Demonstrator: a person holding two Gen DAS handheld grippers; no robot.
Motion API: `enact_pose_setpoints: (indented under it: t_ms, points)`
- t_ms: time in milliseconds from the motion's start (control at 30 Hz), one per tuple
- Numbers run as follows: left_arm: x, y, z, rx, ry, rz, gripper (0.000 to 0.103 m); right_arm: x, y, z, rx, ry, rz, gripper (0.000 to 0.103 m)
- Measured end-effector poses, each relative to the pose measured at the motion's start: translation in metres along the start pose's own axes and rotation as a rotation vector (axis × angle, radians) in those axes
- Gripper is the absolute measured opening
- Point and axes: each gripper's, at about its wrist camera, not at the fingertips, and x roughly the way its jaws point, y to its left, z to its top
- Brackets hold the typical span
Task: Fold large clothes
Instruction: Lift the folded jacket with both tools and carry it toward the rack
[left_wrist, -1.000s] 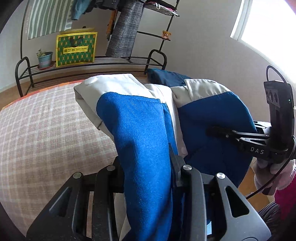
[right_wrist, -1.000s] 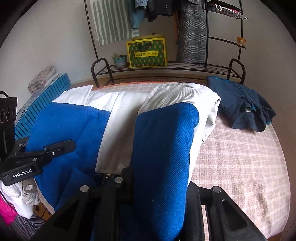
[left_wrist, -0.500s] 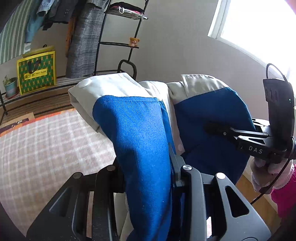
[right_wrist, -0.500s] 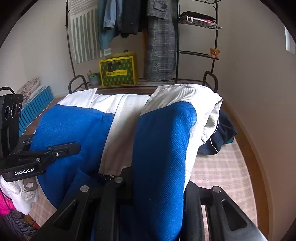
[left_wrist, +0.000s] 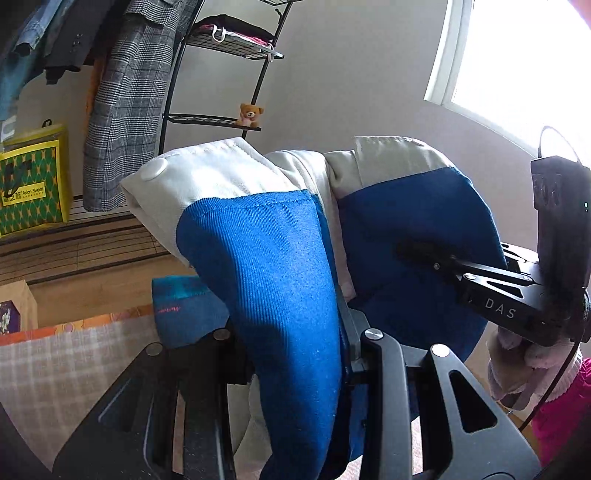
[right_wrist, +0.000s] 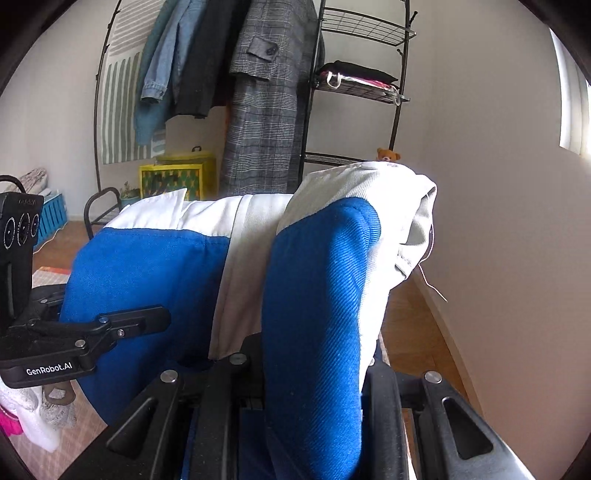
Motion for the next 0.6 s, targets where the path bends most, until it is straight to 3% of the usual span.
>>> enact_pose_setpoints:
  t_ms: [200,333,433,467,500,600]
  points:
    - [0.057,0.037,-0.001,-0.073,0.032,0.028,0.032,0.063,-0.024,-0.003,0.046,0.011,0.043,0.023]
    - [0.087,0.059,-0.011,-0.054,0.094,0.076,0.032,0.105,-0.029,-0.013,0.063,0.046,0.068,0.023]
    - [0.105,0.077,-0.021,-0.028,0.148,0.198,0.044,0.142,-0.037,-0.023,0.017,0.137,-0.031,0.027]
    - [0.108,0.084,-0.024,-0.039,0.155,0.246,0.052,0.155,-0.043,-0.026,0.023,0.185,-0.096,0.037]
    - [0.109,0.093,-0.027,-0.062,0.16,0.266,0.054,0.165,-0.051,-0.029,0.053,0.227,-0.139,0.047]
    - [0.099,0.106,-0.034,-0.108,0.138,0.269,0.071,0.175,-0.068,-0.037,0.166,0.252,-0.15,0.054]
